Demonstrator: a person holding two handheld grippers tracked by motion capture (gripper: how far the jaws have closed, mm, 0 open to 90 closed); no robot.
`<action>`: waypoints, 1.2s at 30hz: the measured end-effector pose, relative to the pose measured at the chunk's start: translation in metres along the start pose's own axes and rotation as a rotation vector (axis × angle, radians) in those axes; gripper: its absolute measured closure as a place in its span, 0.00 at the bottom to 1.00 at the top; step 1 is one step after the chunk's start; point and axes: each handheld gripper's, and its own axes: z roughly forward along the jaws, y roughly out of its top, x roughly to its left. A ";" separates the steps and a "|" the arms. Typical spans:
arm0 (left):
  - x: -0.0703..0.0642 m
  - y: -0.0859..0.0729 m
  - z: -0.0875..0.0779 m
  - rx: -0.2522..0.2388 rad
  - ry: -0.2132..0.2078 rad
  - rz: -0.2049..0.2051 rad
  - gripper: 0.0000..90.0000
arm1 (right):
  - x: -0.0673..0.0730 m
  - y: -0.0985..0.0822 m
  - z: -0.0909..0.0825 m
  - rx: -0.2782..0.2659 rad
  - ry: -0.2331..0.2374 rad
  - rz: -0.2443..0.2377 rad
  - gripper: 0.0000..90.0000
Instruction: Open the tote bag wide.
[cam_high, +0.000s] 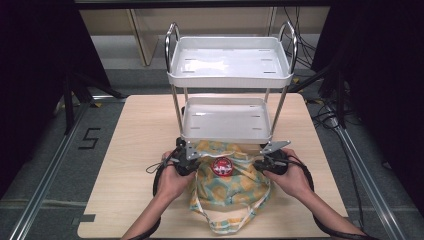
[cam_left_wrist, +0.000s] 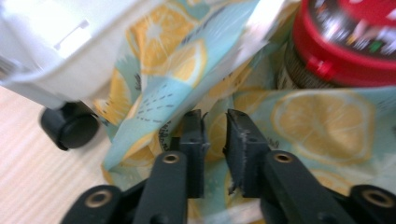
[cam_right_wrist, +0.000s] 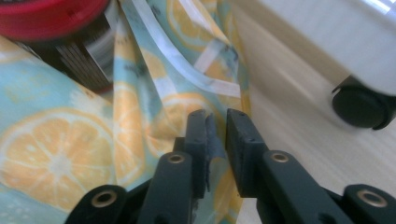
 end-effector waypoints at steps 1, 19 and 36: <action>-0.001 0.002 -0.003 -0.005 0.000 0.006 0.81 | 0.001 0.001 -0.001 -0.005 0.001 0.002 0.85; -0.022 0.023 -0.031 -0.088 -0.064 0.020 0.59 | 0.013 0.014 -0.019 -0.182 0.011 -0.055 0.66; -0.029 0.014 -0.043 -0.169 -0.123 -0.070 0.49 | 0.017 0.011 -0.025 -0.231 0.052 -0.042 0.49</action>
